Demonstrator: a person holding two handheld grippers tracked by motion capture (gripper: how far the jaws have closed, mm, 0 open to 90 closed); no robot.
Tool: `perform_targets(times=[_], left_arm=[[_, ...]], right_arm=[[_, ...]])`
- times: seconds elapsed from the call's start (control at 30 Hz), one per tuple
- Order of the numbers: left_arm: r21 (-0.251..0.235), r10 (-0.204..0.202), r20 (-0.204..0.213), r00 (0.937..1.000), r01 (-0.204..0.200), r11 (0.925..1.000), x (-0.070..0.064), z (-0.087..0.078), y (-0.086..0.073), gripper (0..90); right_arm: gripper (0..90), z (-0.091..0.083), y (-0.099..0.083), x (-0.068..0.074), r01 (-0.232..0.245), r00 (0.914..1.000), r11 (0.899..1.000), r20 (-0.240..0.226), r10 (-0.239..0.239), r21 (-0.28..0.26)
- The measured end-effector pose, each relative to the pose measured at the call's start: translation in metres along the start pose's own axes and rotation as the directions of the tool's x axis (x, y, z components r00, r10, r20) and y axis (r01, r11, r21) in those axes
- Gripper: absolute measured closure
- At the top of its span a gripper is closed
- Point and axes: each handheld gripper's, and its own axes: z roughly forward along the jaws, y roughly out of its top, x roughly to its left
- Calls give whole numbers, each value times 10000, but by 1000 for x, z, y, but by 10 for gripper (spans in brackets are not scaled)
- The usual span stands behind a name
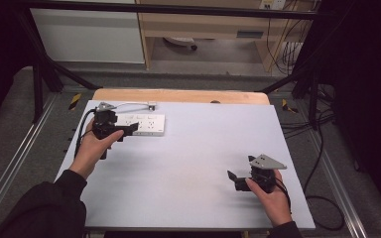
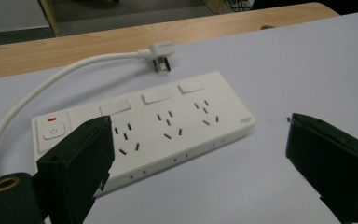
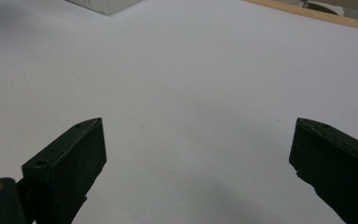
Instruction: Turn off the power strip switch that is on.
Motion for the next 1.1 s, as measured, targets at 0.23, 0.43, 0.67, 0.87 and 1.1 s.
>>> perform_targets(times=[0.23, 0.43, 0.67, 0.87, 1.1], left_arm=[[127, -9, -309, 9995, 13, 9999, 7, 19, 5, 94], [249, -128, -620, 9980, 143, 9996, 15, 28, 7, 97], [192, -132, -1264, 9919, 157, 9997, 26, 39, 5, 155], [309, -257, -1279, 9914, 299, 9991, 27, 43, 4, 209], [393, -196, -1124, 9935, 241, 9989, 25, 46, 6, 400]], right_arm=[[43, 0, 0, 0, -15, 10000, 10000, 49, 15, -19], [45, 0, 0, -1, 24, 10000, 10000, -41, -24, 39], [43, -1, 0, -1, -8, 10000, 10000, -24, 8, -68], [40, -1, 0, -1, 20, 10000, 10000, -26, -20, -12], [39, -1, 1, 0, 33, 10000, 10000, -39, -33, -44]])
